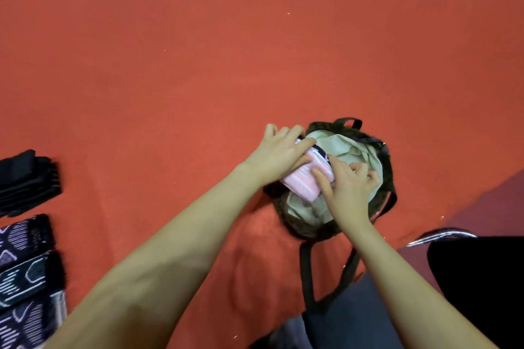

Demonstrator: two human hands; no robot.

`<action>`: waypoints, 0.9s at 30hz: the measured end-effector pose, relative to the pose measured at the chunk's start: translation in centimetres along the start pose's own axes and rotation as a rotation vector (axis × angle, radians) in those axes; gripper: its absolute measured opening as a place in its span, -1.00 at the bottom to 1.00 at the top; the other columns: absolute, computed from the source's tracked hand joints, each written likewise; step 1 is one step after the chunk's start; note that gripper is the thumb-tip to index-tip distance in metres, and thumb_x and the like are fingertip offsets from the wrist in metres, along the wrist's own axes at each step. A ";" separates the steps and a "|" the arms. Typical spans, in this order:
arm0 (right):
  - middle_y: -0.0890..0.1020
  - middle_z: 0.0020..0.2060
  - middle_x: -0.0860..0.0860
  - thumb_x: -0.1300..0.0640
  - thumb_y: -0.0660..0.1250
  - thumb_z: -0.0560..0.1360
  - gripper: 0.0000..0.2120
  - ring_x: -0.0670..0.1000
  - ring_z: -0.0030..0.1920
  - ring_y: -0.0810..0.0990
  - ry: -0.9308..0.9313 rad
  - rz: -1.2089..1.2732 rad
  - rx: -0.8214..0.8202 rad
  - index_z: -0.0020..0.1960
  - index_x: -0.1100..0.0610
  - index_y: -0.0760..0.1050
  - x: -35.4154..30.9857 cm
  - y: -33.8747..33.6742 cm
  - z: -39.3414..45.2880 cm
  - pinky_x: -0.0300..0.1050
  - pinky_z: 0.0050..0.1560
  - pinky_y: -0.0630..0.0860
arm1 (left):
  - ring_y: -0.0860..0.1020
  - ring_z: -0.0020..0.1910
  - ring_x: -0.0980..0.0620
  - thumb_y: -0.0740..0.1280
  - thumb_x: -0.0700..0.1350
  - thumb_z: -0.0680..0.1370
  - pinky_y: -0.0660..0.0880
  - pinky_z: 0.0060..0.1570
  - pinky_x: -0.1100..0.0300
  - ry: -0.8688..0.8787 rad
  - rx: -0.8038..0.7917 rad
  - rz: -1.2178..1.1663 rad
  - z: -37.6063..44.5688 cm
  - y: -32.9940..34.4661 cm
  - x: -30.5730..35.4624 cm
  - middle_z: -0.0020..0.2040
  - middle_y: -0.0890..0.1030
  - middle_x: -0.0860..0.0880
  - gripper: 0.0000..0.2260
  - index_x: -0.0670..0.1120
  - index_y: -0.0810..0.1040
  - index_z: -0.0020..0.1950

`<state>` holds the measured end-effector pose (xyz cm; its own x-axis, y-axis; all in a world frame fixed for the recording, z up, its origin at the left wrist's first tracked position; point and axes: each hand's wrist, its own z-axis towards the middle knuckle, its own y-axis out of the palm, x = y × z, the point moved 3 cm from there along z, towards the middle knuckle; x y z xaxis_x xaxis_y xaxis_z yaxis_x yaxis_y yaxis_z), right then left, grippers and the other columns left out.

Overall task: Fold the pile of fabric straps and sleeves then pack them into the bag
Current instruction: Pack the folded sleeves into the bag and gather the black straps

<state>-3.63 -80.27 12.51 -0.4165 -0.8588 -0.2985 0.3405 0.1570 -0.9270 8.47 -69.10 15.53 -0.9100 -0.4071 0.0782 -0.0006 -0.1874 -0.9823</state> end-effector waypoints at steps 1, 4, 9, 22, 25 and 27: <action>0.61 -0.28 -0.03 -0.23 0.09 0.51 -0.53 0.11 -0.09 0.41 0.024 -0.021 -0.016 0.05 0.10 0.57 1.1 0.3 -0.3 0.02 0.00 0.15 | 0.52 -0.29 -0.11 0.11 0.07 0.52 0.12 -0.20 0.08 0.041 -0.045 -0.018 1.1 0.7 0.7 -0.09 0.56 -0.13 -0.63 -0.08 0.63 0.04; 0.51 -0.40 -0.01 -0.22 0.11 0.50 -0.57 0.12 -0.16 0.48 0.068 -0.061 -0.051 -0.12 0.11 0.55 3.8 1.6 -1.3 -0.01 -0.04 0.15 | 0.49 -0.05 -0.14 0.11 0.06 0.63 0.09 -0.12 0.06 0.127 -0.221 -0.011 3.0 3.5 2.6 0.12 0.48 -0.13 -0.67 -0.05 0.52 0.26; 0.51 -0.45 0.05 -0.17 0.13 0.49 -0.56 0.13 -0.24 0.51 0.051 -0.092 -0.089 -0.13 0.18 0.56 6.3 4.0 -2.8 0.02 -0.11 0.16 | 0.45 0.05 -0.11 0.06 0.09 0.65 0.08 -0.09 0.06 0.113 -0.375 -0.008 4.3 7.2 4.6 0.19 0.40 -0.06 -0.66 0.02 0.43 0.35; 0.56 -0.41 0.12 -0.04 0.06 0.48 -0.63 0.18 -0.24 0.48 0.045 -0.141 -0.209 -0.19 0.21 0.48 7.5 7.5 -2.6 0.06 -0.05 0.16 | 0.56 -0.09 -0.19 0.25 0.19 0.43 0.44 -0.11 -0.04 -0.699 -0.159 -0.151 -4.3 11.3 6.3 0.02 0.58 -0.16 -0.48 -0.21 0.56 0.13; 0.55 -0.42 0.12 -0.03 0.09 0.47 -0.63 0.18 -0.25 0.49 0.048 -0.143 -0.169 -0.14 0.23 0.52 8.0 7.1 -3.1 0.03 -0.07 0.15 | 0.57 -0.15 -0.20 0.53 0.10 0.34 0.45 -0.14 -0.06 -0.765 -0.142 -0.144 -4.4 11.4 6.2 -0.02 0.59 -0.19 -0.56 -0.22 0.61 0.00; 0.55 -0.42 0.14 -0.02 0.09 0.45 -0.64 0.19 -0.26 0.50 0.049 -0.142 -0.153 -0.14 0.24 0.52 8.1 6.7 -3.2 0.02 -0.07 0.15 | 0.57 -0.17 -0.20 0.59 0.05 0.28 0.45 -0.16 -0.06 -0.714 -0.102 -0.085 -4.7 11.6 6.2 -0.06 0.60 -0.19 -0.65 -0.19 0.63 -0.18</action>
<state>-7.35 -84.59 3.13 -0.4927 -0.8535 -0.1697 0.1448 0.1118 -0.9831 0.89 -69.61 3.82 -0.4126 -0.8857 0.2129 -0.1296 -0.1743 -0.9761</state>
